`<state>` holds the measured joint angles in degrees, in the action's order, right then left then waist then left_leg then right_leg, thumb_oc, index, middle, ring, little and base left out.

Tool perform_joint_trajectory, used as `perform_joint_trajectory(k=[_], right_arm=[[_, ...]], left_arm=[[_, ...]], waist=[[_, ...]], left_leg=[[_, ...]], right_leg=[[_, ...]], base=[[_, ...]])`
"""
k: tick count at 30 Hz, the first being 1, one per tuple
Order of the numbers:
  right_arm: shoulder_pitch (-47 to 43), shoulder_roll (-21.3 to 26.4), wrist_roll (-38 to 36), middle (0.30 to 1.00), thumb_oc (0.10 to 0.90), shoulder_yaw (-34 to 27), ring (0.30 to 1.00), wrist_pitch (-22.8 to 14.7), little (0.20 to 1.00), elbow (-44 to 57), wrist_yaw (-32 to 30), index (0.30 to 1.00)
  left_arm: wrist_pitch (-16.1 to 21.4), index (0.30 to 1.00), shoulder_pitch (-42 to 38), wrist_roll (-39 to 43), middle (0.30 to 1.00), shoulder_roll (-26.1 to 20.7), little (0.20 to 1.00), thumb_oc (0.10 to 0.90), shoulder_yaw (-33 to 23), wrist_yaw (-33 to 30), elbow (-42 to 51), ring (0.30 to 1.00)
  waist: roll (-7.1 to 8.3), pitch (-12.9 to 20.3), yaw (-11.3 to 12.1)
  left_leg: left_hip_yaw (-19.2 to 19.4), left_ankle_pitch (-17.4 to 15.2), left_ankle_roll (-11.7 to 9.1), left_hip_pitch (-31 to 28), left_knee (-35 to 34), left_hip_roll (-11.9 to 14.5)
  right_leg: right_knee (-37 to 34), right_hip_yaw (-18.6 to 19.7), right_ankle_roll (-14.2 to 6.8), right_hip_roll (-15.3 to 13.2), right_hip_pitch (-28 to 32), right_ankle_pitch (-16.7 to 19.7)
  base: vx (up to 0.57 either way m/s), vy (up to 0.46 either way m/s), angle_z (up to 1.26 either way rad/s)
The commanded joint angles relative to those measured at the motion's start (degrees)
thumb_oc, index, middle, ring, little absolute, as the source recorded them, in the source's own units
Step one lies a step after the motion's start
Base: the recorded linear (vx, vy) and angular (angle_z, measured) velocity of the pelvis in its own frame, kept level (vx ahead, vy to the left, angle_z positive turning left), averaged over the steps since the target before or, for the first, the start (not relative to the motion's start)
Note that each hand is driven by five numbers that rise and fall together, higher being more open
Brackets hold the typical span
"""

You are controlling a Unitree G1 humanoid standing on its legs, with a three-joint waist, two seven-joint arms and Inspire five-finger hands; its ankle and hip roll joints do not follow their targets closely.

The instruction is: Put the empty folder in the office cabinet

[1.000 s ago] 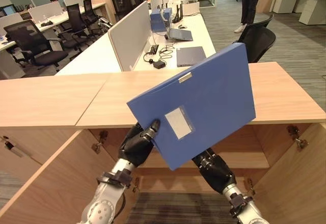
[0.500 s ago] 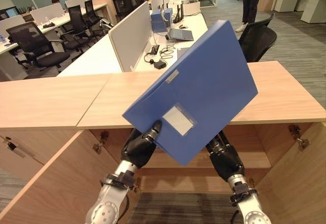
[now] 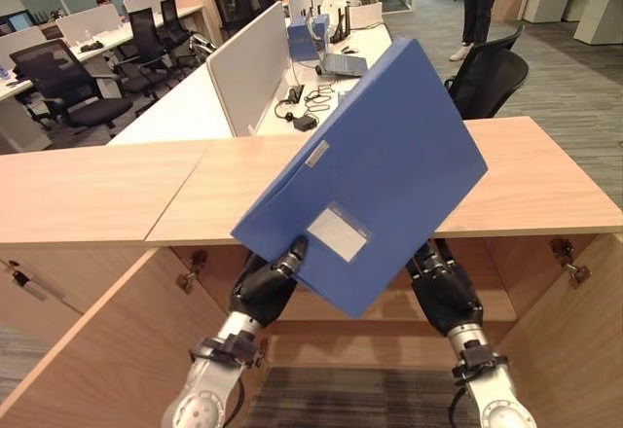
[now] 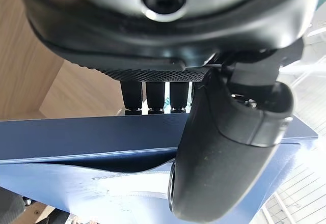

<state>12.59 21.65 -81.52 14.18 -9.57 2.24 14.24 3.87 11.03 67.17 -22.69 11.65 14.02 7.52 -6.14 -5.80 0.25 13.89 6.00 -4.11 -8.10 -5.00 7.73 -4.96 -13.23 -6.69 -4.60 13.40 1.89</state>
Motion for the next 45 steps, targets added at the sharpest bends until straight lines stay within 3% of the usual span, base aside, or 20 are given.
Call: perform_joint_trajectory(k=[1, 11, 18, 26, 27, 34, 38, 45], right_arm=[[-9.87, 1.40, 4.91, 0.900, 0.800, -0.12, 0.900, 0.97, 0.900, 12.82, 8.82, 0.900], [-11.74, 13.91, 11.65, 0.900, 0.800, 2.93, 0.900, 8.01, 0.900, 9.65, 13.02, 0.900], [-13.11, 15.89, 12.01, 0.900, 0.800, 3.94, 0.900, 9.03, 0.900, 9.25, 14.04, 0.900], [-14.41, 10.96, 13.03, 0.900, 0.800, 3.29, 0.900, 7.20, 0.900, 8.20, 12.76, 0.900], [-14.38, 8.15, 13.04, 0.900, 0.800, 1.97, 0.900, 5.74, 0.900, 6.69, 11.79, 0.900], [-15.91, 0.46, 9.86, 0.900, 0.800, -2.76, 0.900, 0.44, 0.900, 4.37, 8.97, 0.900], [-16.90, -2.10, 8.29, 0.900, 0.800, -4.71, 0.900, -2.35, 0.900, 4.66, 7.65, 0.900], [-17.93, -3.47, 7.66, 0.900, 0.800, -5.92, 0.900, -3.75, 0.900, 5.23, 6.53, 0.900]], left_arm=[[4.94, 0.300, -6.50, 0.56, 0.300, -3.31, 0.300, 0.400, -5.00, 3.90, 4.76, 0.300], [6.17, 0.300, -9.67, 0.48, 0.300, -4.96, 0.300, 0.400, -5.84, 6.74, 3.65, 0.300], [6.46, 0.300, -9.99, 0.29, 0.300, -5.39, 0.300, 0.400, -5.41, 7.42, 3.76, 0.300], [4.12, 0.300, -9.02, -0.53, 0.300, -4.42, 0.300, 0.400, -2.67, 8.59, 5.07, 0.300], [3.22, 0.300, -8.62, -0.95, 0.300, -3.96, 0.300, 0.400, -1.89, 8.85, 5.18, 0.300], [2.19, 0.300, -7.29, -2.02, 0.300, -2.84, 0.300, 0.400, -0.91, 8.26, 4.54, 0.300], [1.21, 0.300, -5.80, -2.46, 0.300, -3.14, 0.300, 0.400, -0.73, 8.55, 3.95, 0.300], [-0.70, 0.300, -4.02, -3.49, 0.300, -5.09, 0.300, 0.400, -0.71, 10.38, 1.63, 0.300]], waist=[[3.37, 0.66, 0.26], [3.92, 0.49, 0.41], [3.97, 0.37, 0.52], [3.65, 0.63, 0.55], [3.60, 0.76, 0.62], [3.44, 1.06, 0.94], [3.28, 1.19, 0.99], [3.14, 1.23, 1.16]], left_leg=[[-1.02, -4.39, -3.37, -4.37, 0.00, 1.55], [-1.09, -3.78, -3.67, -3.44, 0.00, 1.55], [-1.00, -3.84, -3.67, -3.57, 0.00, 1.81], [-1.12, -4.02, -3.31, -3.86, 0.09, 1.62], [-1.34, -4.01, -3.15, -3.79, 0.04, 1.50], [-1.78, -3.96, -2.93, -3.41, 0.00, 1.32], [-1.84, -4.19, -2.83, -3.46, 0.00, 1.26], [-1.83, -4.55, -2.73, -3.68, 0.00, 1.19]], right_leg=[[2.75, 4.46, -0.40, -1.14, -0.63, -8.83], [2.50, 4.00, -0.74, -1.16, -1.03, -8.34], [2.55, 4.21, -0.85, -1.23, -1.27, -8.36], [2.60, 4.38, -0.63, -1.19, -1.02, -8.61], [2.56, 4.31, -0.56, -1.20, -0.94, -8.61], [2.55, 4.12, -0.41, -1.17, -0.81, -8.62], [2.45, 4.14, -0.39, -1.22, -0.83, -8.52], [2.34, 4.48, -0.46, -1.26, -0.79, -8.43]], base=[[-0.04, -0.010, 0.00], [0.00, 0.000, 0.00], [0.00, 0.000, 0.00], [0.00, 0.000, 0.00], [0.00, 0.000, 0.00], [0.00, 0.000, 0.00], [0.00, 0.000, 0.00], [0.00, 0.000, 0.00]])
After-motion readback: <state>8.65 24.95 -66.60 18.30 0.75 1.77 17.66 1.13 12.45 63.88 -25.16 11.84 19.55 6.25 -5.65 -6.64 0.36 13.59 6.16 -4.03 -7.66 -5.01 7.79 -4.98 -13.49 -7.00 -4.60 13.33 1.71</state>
